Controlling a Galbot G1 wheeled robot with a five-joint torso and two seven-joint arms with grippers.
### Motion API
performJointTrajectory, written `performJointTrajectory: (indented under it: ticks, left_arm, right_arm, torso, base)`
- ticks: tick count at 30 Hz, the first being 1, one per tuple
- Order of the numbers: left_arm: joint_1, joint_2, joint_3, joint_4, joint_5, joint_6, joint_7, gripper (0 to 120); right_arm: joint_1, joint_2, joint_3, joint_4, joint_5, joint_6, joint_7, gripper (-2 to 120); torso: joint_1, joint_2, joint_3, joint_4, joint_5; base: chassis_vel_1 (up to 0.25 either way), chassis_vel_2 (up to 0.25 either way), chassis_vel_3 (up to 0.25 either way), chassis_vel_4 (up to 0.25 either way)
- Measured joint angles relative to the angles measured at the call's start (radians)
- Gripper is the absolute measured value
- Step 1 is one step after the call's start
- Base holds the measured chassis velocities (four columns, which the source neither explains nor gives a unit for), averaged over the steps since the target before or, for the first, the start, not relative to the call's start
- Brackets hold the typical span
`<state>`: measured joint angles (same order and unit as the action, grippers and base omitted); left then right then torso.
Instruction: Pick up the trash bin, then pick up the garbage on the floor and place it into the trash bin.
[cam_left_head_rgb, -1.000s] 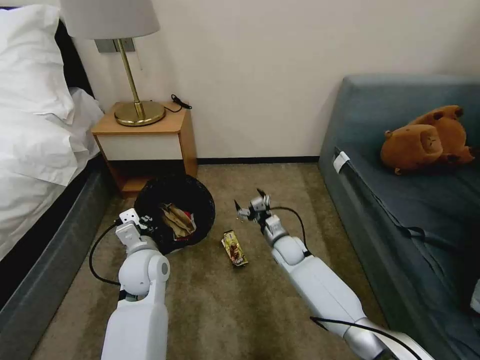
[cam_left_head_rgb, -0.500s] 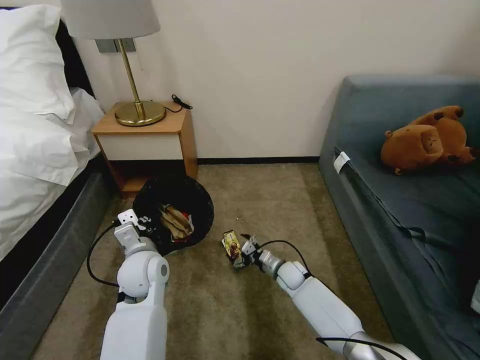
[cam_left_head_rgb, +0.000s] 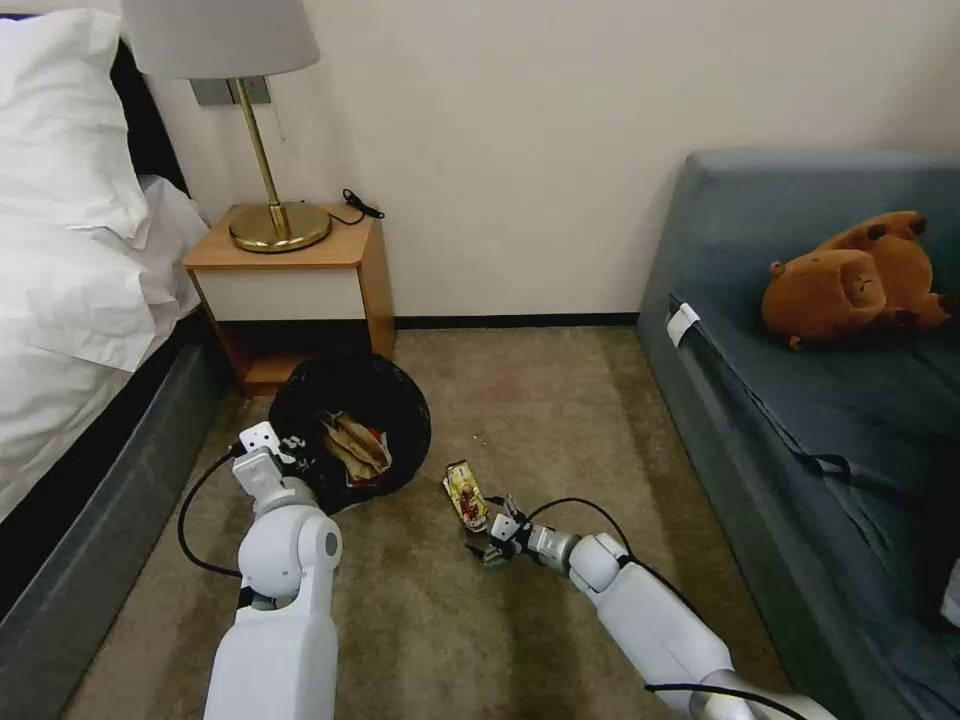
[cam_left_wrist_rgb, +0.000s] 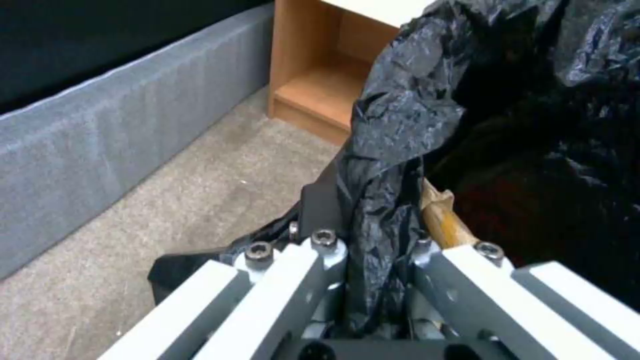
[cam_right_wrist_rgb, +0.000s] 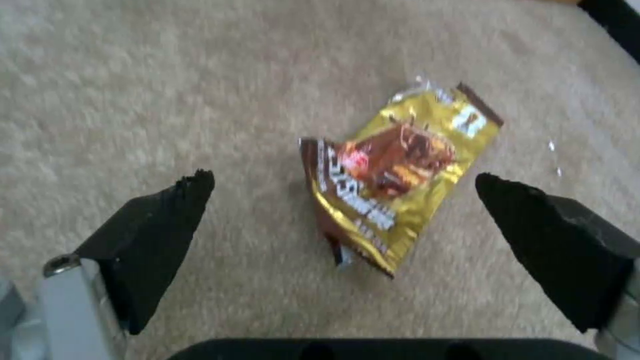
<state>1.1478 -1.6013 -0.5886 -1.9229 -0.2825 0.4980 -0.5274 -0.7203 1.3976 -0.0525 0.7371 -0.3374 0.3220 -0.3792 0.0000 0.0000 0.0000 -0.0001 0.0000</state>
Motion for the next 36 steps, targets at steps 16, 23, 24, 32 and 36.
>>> performJointTrajectory:
  ticks: [16, 23, 24, 32, 36]
  left_arm:
    - [0.017, -0.001, -0.002, -0.037, 0.000, 0.001, -0.001, 2]
    - [0.024, 0.000, -0.005, -0.043, -0.003, 0.003, -0.002, 2]
    - [0.024, 0.001, -0.005, -0.044, -0.003, 0.003, -0.002, 2]
    - [0.022, 0.002, -0.005, -0.046, -0.006, 0.003, -0.002, 2]
    - [0.021, 0.001, -0.004, -0.044, -0.006, 0.003, -0.002, 2]
  right_arm:
    - [0.049, 0.092, 0.014, -0.153, -0.068, -0.006, 0.161, 100]
    - [0.064, 0.139, 0.066, -0.231, -0.102, -0.003, 0.190, 92]
    - [0.065, 0.140, 0.072, -0.237, -0.102, -0.004, 0.191, 90]
    - [0.065, 0.138, 0.100, -0.256, -0.095, -0.004, 0.195, 62]
    - [0.063, 0.137, 0.104, -0.255, -0.089, -0.004, 0.196, 47]
  torso:
    - [0.000, 0.000, 0.000, 0.0001, -0.0001]
    - [0.000, 0.000, 0.000, 0.0002, 0.0000]
    - [0.000, 0.000, 0.000, 0.0002, -0.0001]
    - [0.000, 0.000, 0.000, 0.0001, -0.0001]
    - [0.000, 0.000, 0.000, 0.0001, -0.0001]
  base:
    - [0.000, 0.000, 0.000, 0.000]
    - [0.000, 0.000, 0.000, 0.000]
    - [0.000, 0.000, 0.000, 0.000]
    - [0.000, 0.000, 0.000, 0.000]
    - [0.000, 0.000, 0.000, 0.000]
